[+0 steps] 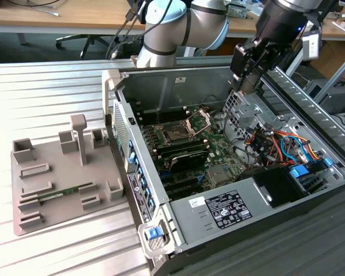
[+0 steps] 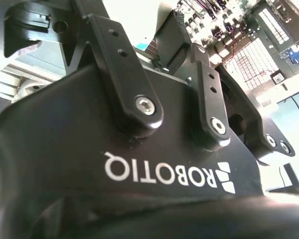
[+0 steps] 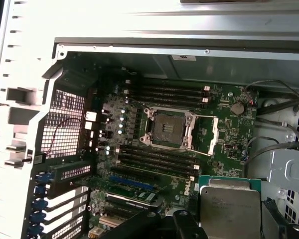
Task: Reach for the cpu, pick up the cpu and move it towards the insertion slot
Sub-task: 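Pick up the cpu and move it towards the insertion slot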
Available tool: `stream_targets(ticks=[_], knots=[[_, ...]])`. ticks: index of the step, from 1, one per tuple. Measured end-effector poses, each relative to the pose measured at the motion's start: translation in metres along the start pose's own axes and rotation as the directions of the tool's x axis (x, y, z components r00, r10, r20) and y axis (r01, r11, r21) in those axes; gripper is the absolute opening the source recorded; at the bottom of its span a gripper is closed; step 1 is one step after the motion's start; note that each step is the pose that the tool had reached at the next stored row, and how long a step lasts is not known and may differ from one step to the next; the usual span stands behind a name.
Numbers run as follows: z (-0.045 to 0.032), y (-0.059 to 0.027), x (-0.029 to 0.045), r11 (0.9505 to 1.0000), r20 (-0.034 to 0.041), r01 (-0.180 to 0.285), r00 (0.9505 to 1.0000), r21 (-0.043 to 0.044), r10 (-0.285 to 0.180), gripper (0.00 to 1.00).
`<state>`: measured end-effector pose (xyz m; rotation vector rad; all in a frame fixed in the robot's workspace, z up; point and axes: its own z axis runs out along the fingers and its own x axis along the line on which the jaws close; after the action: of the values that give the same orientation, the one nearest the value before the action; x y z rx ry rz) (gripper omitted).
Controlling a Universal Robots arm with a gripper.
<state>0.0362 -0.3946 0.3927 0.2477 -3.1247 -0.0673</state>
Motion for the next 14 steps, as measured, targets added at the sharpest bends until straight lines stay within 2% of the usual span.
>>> stream_targets(ticks=[14], knots=[[0.003, -0.0001, 0.0, 1.0, 0.0, 0.0, 1.0, -0.0001, 0.0, 0.55]])
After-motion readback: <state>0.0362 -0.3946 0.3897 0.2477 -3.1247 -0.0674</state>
